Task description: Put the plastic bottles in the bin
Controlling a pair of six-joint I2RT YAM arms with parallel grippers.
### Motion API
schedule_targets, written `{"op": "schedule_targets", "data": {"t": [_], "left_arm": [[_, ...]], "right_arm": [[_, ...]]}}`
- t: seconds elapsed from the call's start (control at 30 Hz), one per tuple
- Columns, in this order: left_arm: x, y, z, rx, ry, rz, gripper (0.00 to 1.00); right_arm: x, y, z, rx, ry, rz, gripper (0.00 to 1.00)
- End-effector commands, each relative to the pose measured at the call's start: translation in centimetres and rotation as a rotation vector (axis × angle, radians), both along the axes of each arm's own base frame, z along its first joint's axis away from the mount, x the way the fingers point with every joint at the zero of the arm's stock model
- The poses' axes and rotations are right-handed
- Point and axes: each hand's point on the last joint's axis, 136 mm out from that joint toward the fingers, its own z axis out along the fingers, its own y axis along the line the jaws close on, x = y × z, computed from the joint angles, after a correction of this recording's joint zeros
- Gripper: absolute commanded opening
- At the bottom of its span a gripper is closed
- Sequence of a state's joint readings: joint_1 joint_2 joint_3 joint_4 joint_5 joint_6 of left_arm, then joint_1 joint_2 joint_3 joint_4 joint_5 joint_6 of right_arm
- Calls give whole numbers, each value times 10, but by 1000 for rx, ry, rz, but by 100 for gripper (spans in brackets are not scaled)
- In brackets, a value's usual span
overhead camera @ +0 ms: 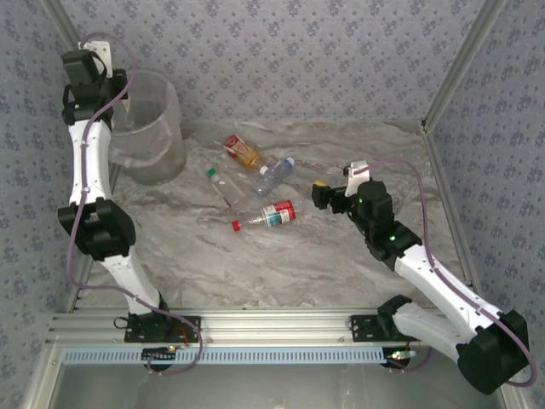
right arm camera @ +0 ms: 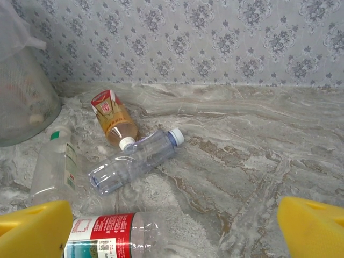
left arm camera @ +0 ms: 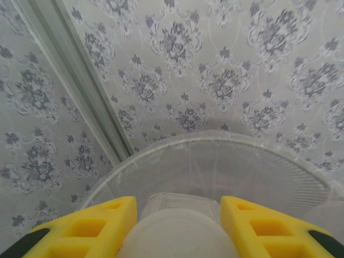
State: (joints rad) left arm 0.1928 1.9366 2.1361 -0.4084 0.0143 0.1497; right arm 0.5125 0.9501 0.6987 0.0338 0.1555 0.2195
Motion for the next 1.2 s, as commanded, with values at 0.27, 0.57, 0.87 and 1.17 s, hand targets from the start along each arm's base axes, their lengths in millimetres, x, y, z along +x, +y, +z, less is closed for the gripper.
{"op": "schedule_targets", "data": {"t": [0.27,0.57,0.87,1.17], "left_arm": [[24,-1,-35,-33,96,-41,68],[12,-32,-7,-158,48,-141,90],[9,-86,11,-314,17,-295,99],[-17,-122,46,-382,-20,-228,99]], "right_arm": [[4,-15,11,19,-6,-97,100],[4,-15,9,28,-2,-98,100],[4,-20,4,47,12,-127,100],[5,-32,-12,74,51,-187,100]]}}
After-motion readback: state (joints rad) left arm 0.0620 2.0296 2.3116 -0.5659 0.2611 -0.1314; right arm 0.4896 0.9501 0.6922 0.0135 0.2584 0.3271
